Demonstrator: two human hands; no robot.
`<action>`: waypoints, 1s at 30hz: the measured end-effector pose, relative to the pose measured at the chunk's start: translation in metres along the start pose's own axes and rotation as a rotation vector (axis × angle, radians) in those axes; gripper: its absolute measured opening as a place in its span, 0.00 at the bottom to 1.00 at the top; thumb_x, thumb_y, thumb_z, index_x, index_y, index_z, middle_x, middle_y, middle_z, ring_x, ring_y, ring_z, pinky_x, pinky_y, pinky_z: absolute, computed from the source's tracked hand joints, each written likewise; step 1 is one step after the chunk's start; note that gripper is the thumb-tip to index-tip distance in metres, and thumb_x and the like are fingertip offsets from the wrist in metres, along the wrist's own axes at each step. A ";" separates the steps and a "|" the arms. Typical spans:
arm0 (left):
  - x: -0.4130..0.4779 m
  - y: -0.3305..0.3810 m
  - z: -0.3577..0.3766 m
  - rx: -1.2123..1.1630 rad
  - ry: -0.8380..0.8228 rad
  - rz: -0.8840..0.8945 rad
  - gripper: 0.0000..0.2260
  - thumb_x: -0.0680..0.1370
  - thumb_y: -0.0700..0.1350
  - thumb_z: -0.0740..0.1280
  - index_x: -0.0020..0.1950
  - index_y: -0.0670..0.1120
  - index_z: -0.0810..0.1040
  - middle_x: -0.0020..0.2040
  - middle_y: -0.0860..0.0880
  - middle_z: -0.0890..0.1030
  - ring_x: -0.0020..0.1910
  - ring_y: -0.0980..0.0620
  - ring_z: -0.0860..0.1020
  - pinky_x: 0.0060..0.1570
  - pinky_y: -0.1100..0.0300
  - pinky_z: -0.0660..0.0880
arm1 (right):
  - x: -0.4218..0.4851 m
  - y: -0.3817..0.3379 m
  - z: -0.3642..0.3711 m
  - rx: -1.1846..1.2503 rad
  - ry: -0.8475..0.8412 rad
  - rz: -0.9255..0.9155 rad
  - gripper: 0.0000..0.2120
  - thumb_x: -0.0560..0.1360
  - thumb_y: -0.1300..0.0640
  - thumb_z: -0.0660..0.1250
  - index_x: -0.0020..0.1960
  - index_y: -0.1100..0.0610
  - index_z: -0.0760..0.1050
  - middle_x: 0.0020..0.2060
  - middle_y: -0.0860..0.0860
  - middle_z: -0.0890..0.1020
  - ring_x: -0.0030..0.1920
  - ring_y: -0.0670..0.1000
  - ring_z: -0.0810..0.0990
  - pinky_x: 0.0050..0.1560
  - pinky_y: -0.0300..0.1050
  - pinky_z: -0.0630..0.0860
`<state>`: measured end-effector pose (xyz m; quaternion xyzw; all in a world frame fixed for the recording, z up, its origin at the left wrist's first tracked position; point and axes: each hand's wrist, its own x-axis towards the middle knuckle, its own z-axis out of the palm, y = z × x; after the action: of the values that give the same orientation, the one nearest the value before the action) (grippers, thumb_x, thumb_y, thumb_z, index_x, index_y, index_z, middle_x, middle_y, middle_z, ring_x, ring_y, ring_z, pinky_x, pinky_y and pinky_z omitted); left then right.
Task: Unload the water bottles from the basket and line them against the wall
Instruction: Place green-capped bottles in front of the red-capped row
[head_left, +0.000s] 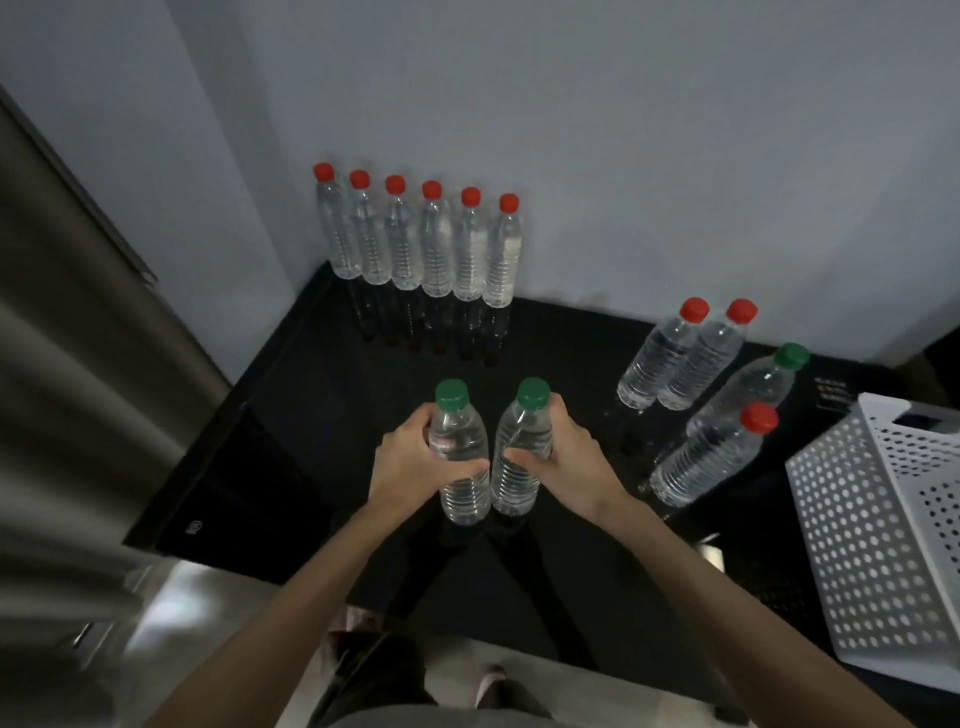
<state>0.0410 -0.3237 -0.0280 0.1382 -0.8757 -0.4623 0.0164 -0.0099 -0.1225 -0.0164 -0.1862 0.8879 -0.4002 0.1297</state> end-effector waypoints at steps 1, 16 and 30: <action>0.009 -0.005 -0.009 0.002 0.002 0.008 0.26 0.60 0.54 0.81 0.55 0.54 0.76 0.43 0.59 0.83 0.45 0.63 0.80 0.49 0.62 0.76 | 0.012 -0.009 0.004 -0.004 -0.008 -0.011 0.25 0.74 0.48 0.71 0.65 0.46 0.62 0.55 0.43 0.80 0.56 0.44 0.79 0.60 0.54 0.75; 0.200 -0.083 -0.168 0.004 0.012 0.049 0.27 0.59 0.53 0.82 0.53 0.55 0.76 0.43 0.60 0.82 0.43 0.67 0.79 0.42 0.71 0.71 | 0.228 -0.118 0.095 -0.008 0.002 -0.040 0.25 0.74 0.52 0.71 0.65 0.48 0.61 0.55 0.45 0.79 0.55 0.48 0.80 0.56 0.51 0.77; 0.356 -0.119 -0.204 -0.019 0.096 0.067 0.31 0.61 0.50 0.82 0.60 0.51 0.76 0.46 0.60 0.80 0.46 0.58 0.79 0.48 0.62 0.74 | 0.378 -0.136 0.132 0.116 0.166 0.010 0.26 0.74 0.58 0.71 0.65 0.50 0.60 0.60 0.47 0.75 0.58 0.50 0.77 0.58 0.54 0.77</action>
<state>-0.2418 -0.6430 -0.0433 0.1310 -0.8736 -0.4626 0.0753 -0.2686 -0.4571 -0.0291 -0.1404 0.8718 -0.4643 0.0683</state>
